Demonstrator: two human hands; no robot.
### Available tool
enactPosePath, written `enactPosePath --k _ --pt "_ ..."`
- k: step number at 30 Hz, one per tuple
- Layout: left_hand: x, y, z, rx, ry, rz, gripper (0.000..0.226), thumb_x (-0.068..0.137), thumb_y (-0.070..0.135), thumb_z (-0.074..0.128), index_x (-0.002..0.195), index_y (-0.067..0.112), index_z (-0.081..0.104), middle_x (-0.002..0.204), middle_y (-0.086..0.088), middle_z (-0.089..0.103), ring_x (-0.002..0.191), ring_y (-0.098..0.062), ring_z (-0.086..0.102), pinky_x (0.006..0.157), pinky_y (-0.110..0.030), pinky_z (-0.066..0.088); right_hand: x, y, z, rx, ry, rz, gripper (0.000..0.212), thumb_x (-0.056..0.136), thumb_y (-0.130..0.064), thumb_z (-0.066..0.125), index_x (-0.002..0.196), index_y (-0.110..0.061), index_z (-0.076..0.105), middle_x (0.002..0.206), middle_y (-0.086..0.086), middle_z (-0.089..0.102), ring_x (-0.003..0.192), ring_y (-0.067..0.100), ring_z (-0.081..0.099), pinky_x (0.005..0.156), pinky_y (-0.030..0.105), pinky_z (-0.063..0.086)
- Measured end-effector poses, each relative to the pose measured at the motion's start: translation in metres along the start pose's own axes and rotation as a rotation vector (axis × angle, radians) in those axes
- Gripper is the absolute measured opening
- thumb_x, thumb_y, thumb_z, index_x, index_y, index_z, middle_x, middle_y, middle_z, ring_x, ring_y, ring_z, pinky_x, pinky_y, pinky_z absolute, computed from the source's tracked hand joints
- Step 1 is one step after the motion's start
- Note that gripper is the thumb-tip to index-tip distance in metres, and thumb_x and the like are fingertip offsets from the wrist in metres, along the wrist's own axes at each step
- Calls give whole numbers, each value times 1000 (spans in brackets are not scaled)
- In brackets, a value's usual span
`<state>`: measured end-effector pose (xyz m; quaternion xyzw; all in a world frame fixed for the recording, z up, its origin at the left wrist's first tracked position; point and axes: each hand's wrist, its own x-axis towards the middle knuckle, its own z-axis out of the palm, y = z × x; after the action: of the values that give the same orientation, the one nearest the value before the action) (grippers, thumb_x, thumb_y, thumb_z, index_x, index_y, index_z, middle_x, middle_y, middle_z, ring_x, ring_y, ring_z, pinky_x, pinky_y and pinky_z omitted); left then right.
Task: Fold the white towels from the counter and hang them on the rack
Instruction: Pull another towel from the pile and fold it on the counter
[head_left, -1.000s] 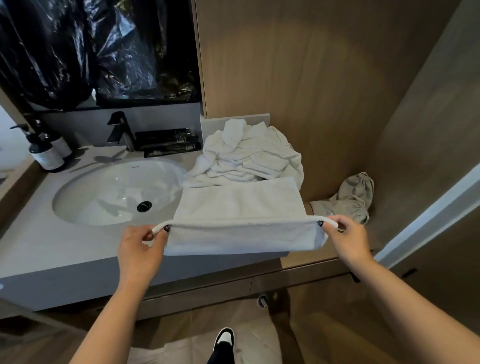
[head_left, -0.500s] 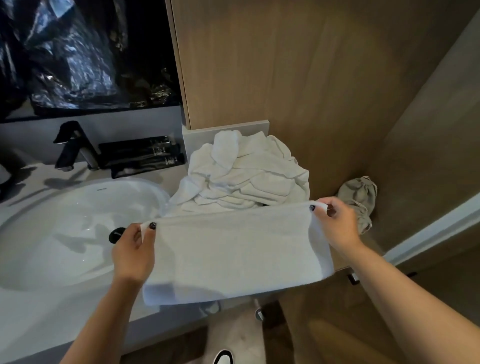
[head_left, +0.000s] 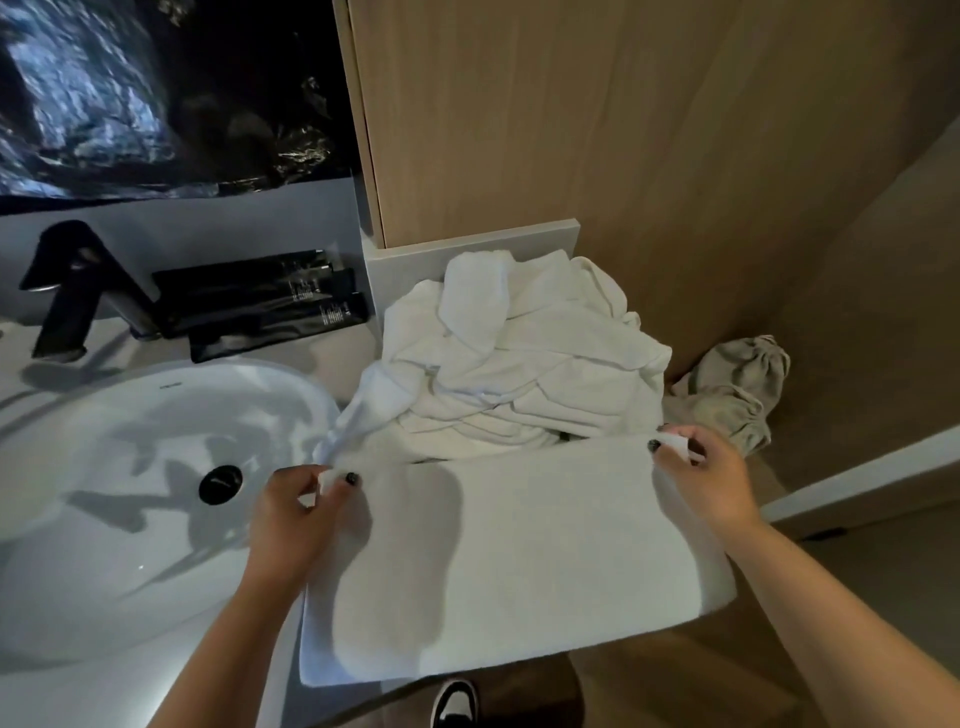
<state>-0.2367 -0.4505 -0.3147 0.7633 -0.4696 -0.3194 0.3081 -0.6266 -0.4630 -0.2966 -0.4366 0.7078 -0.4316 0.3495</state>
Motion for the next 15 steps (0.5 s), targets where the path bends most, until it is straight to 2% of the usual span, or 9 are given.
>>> enactPosePath --k 2,3,4,6,7,8,12,13,15 --pt "-1 0 0 46 -54 19 17 87 23 71 72 15 69 75 -5 68 74 -20 65 64 -31 46 3 2 -3 50 -43 61 8 89 -3 66 91 -11 68 88 7 68 66 -1 64 60 13 51" --pt "-2 1 0 66 -78 19 15 86 21 73 71 17 70 73 -4 68 73 -20 65 64 -31 46 5 3 -6 93 -74 116 8 87 -8 70 95 -11 69 90 10 70 69 5 67 63 20 53" --pt "-1 0 0 71 -92 6 14 84 19 75 71 19 69 75 -3 67 73 -21 65 65 -32 46 8 5 -8 142 -107 163 19 81 -16 78 98 -11 70 94 15 72 75 14 69 68 28 54" --pt "-1 1 -3 20 -98 -42 18 79 16 80 75 27 67 87 1 65 78 -18 63 69 -30 45 13 10 -14 244 -175 241 64 51 -42 94 102 -10 71 101 18 73 89 28 69 84 39 54" --pt "-1 0 -4 2 -93 -43 20 77 15 82 79 27 67 93 2 64 80 -16 63 71 -28 44 14 12 -16 276 -202 272 85 35 -50 96 105 -9 71 103 17 73 93 31 69 89 42 52" --pt "-1 -1 -5 4 -92 -27 23 74 14 84 82 27 67 96 1 64 81 -15 63 73 -27 45 14 13 -17 298 -236 294 97 25 -52 97 107 -7 71 104 17 73 96 33 69 92 43 52" --pt "-6 3 -8 78 -139 -6 33 72 15 87 70 38 63 85 -4 68 81 -26 66 77 -39 53 10 10 -19 304 -352 302 98 27 -52 98 108 -4 72 108 18 72 102 35 69 97 45 50" --pt "-7 4 -8 98 -155 -8 32 73 16 86 66 38 63 80 -8 69 77 -27 66 75 -39 52 8 8 -20 303 -352 283 95 27 -52 97 106 -4 73 107 18 73 101 34 69 96 44 52" --pt "-10 5 -7 119 -186 -13 27 74 17 85 65 33 66 72 -10 69 69 -22 64 67 -30 50 2 5 -22 302 -321 238 87 26 -55 96 96 -7 77 102 17 74 94 31 72 85 39 58"
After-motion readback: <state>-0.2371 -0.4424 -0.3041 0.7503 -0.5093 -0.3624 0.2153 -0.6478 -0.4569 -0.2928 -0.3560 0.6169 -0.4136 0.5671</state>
